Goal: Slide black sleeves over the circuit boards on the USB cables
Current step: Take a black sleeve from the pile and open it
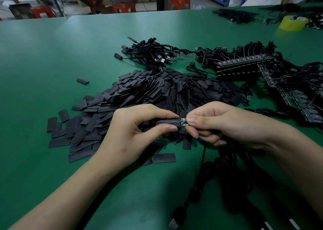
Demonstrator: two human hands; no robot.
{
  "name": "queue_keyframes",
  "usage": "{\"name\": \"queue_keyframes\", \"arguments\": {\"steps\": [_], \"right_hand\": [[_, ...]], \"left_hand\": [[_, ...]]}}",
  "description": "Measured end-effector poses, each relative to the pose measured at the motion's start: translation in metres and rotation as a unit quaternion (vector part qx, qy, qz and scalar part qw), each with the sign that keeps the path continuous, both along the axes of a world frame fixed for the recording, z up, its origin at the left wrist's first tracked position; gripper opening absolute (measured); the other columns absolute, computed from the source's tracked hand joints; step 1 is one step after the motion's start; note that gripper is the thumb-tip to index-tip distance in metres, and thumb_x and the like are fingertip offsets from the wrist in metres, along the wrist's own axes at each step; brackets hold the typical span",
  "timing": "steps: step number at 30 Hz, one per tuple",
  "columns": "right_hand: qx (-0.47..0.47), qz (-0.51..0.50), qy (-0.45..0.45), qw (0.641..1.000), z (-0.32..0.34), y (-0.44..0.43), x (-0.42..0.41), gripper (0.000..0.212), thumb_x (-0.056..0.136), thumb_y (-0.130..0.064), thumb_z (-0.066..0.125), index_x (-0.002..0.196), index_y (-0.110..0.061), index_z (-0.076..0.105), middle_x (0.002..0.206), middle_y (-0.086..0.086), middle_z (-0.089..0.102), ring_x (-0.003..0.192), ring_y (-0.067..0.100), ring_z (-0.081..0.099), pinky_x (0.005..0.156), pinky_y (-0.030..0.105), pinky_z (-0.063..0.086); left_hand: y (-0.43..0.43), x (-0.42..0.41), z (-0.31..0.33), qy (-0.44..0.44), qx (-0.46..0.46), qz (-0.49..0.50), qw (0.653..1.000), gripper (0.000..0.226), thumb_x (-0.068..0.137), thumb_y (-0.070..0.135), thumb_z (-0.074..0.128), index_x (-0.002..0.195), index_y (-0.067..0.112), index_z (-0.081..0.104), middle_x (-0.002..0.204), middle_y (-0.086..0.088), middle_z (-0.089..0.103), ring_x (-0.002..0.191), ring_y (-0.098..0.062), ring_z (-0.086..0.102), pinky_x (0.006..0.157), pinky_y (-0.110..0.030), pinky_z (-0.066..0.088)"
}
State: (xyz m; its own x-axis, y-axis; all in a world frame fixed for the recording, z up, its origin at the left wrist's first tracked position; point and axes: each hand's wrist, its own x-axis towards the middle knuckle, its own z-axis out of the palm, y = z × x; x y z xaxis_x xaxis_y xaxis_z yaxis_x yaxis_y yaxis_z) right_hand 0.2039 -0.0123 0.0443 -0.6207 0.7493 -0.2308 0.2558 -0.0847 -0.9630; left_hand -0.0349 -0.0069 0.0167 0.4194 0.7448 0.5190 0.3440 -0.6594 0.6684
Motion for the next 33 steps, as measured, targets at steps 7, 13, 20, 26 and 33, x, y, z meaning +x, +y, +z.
{"name": "queue_keyframes", "arguments": {"steps": [7, 13, 20, 26, 33], "right_hand": [[-0.005, 0.007, -0.009, 1.0, 0.001, 0.0, 0.001, 0.036, 0.102, -0.036, 0.051, 0.073, -0.017, 0.063, 0.057, -0.006, 0.03, 0.049, 0.01, 0.024, 0.043, 0.018, 0.025], [-0.005, 0.01, -0.014, 1.0, 0.002, 0.0, 0.001, 0.036, 0.102, -0.035, 0.05, 0.074, -0.016, 0.062, 0.058, -0.005, 0.029, 0.048, 0.009, 0.024, 0.043, 0.017, 0.026], [-0.002, 0.004, -0.012, 1.0, 0.002, -0.001, 0.0, 0.037, 0.103, -0.037, 0.051, 0.073, -0.017, 0.062, 0.058, -0.005, 0.03, 0.048, 0.009, 0.026, 0.043, 0.017, 0.027], [0.003, 0.003, -0.009, 1.0, -0.002, -0.003, -0.007, 0.037, 0.103, -0.032, 0.047, 0.074, -0.017, 0.063, 0.055, -0.007, 0.033, 0.047, 0.008, 0.027, 0.043, 0.016, 0.025], [0.086, -0.065, -0.008, 0.994, 0.003, -0.003, -0.005, 0.021, 0.102, -0.022, 0.054, 0.093, -0.005, 0.063, 0.057, 0.002, 0.044, 0.051, 0.014, 0.042, 0.049, 0.024, 0.042]], "left_hand": [[0.0, -0.001, 0.002, 0.015, 0.017, -0.001, 1.0, 0.02, 0.085, 0.027, 0.079, 0.104, 0.022, 0.079, 0.092, 0.012, 0.076, 0.085, -0.006, 0.072, 0.077, -0.018, 0.051], [0.001, -0.002, 0.002, 0.024, 0.015, 0.002, 1.0, 0.022, 0.085, 0.028, 0.079, 0.104, 0.017, 0.08, 0.092, 0.011, 0.076, 0.085, -0.006, 0.072, 0.077, -0.019, 0.051], [-0.001, 0.0, 0.001, 0.0, 0.0, 0.002, 1.0, 0.019, 0.085, 0.028, 0.078, 0.103, 0.03, 0.077, 0.092, 0.013, 0.076, 0.085, -0.008, 0.072, 0.076, -0.02, 0.052], [-0.002, 0.003, -0.002, 0.014, 0.015, 0.004, 1.0, 0.018, 0.086, 0.026, 0.079, 0.103, 0.021, 0.08, 0.092, 0.011, 0.076, 0.086, -0.008, 0.072, 0.077, -0.021, 0.052], [-0.003, 0.004, 0.002, 0.005, 0.043, 0.042, 0.998, 0.02, 0.086, 0.032, 0.076, 0.102, 0.021, 0.08, 0.096, 0.015, 0.075, 0.089, -0.003, 0.071, 0.08, -0.018, 0.051]]}}
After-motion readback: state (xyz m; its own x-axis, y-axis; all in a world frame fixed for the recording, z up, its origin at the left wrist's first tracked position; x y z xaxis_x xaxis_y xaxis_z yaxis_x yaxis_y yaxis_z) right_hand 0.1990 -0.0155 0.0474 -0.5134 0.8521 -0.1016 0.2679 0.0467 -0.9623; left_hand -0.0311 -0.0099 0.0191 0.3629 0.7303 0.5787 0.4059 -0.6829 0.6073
